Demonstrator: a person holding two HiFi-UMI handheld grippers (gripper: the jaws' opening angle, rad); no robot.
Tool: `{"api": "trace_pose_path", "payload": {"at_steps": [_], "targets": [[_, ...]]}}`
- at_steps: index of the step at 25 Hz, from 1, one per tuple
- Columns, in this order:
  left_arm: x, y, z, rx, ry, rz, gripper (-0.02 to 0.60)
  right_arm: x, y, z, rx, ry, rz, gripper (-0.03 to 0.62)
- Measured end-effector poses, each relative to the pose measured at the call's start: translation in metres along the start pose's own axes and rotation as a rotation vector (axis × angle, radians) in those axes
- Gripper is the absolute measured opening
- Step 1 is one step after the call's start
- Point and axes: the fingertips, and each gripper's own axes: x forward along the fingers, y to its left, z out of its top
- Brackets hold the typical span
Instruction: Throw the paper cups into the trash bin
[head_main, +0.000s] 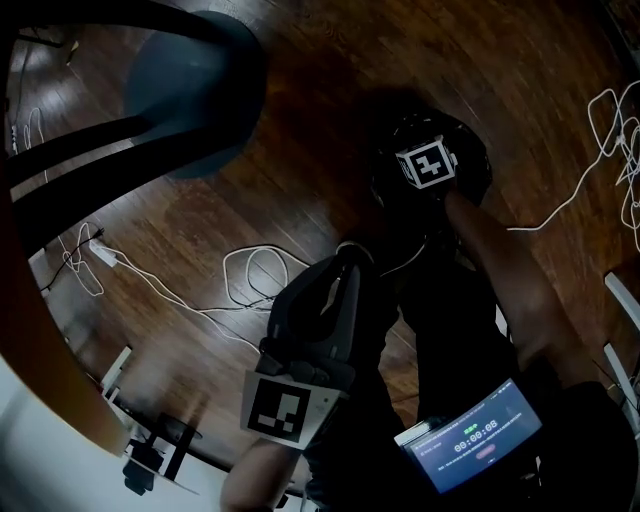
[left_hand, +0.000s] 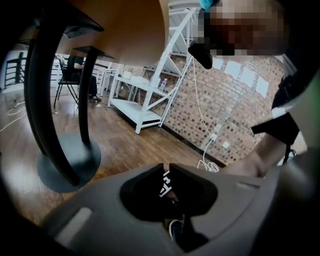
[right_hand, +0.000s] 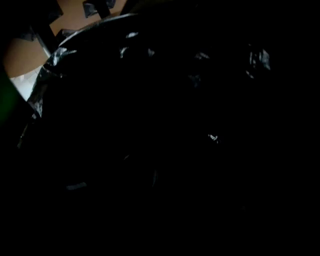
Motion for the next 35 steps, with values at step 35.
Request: {"api": "trace_pose_path", "payload": {"at_steps": [35], "targets": [[-0.216,-0.138,0.173,0.113,-0.1,0.073,0.032,-0.574,0.085,0.109,0.069,-0.421,0.194,0.012]]}}
